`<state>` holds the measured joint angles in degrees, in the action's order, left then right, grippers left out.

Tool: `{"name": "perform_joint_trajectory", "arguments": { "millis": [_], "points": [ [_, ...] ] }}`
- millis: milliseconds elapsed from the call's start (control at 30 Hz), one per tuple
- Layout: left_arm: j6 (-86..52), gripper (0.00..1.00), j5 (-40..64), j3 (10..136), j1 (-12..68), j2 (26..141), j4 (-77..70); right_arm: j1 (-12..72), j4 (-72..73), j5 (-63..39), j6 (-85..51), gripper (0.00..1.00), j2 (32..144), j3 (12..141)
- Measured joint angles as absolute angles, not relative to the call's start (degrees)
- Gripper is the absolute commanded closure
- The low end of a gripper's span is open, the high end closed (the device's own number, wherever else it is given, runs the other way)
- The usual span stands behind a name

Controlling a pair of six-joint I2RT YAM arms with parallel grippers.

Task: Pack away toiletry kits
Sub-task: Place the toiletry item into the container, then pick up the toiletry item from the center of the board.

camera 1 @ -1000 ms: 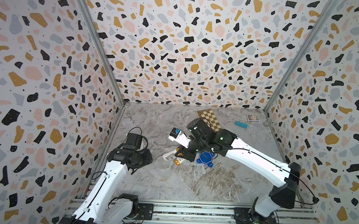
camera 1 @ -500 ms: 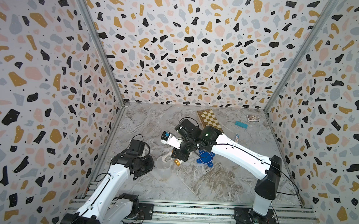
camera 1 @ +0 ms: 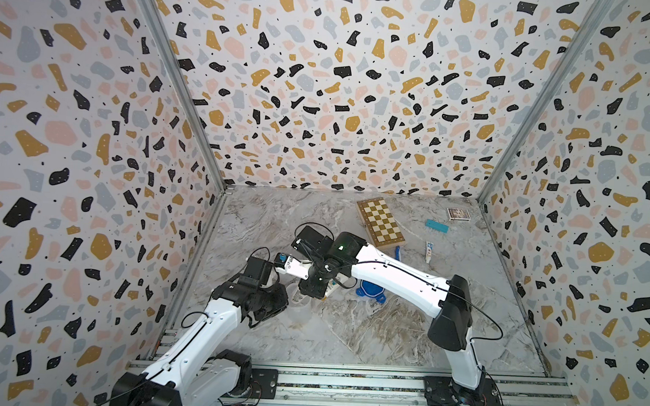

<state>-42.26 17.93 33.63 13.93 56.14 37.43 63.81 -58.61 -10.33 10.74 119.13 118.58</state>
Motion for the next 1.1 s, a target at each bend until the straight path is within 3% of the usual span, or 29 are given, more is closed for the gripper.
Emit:
{"name": "perform_joint_trajectory", "arguments": {
  "millis": [100,167,333,433,567,667,800,933,1100],
  "points": [
    [-42.7,0.96,17.9,33.3,13.9,56.2,36.5,64.2,-59.0,-9.9,11.6,0.37,120.1,119.3],
    [-42.7,0.96,17.9,33.1,13.9,56.3,36.1,64.2,-58.9,-9.7,11.6,0.33,120.0,119.3],
    [-42.9,0.96,17.4,33.1,13.9,56.0,35.4,63.6,-55.8,-8.8,9.8,0.32,117.0,117.3],
    [-42.9,0.96,17.0,33.1,13.9,55.1,35.5,61.1,-47.6,-10.4,6.0,0.34,107.7,105.6],
    [-42.9,0.95,16.7,33.1,13.9,54.5,35.4,49.5,-36.6,-13.7,-3.8,0.37,92.5,87.0],
    [-42.6,0.93,16.7,33.1,13.9,54.4,35.4,42.5,-31.6,-13.0,-5.7,0.38,89.2,80.1],
    [-42.1,0.92,16.6,33.1,13.8,54.4,35.4,43.5,-26.2,-14.0,5.3,0.37,91.6,73.0],
    [-41.6,0.91,16.7,33.1,13.8,53.7,35.4,44.4,-23.9,-19.4,26.0,0.33,93.7,64.5],
    [-41.6,0.91,17.1,33.1,13.8,52.6,35.1,44.5,-23.6,-24.5,43.7,0.33,98.5,66.2]
  ]
}}
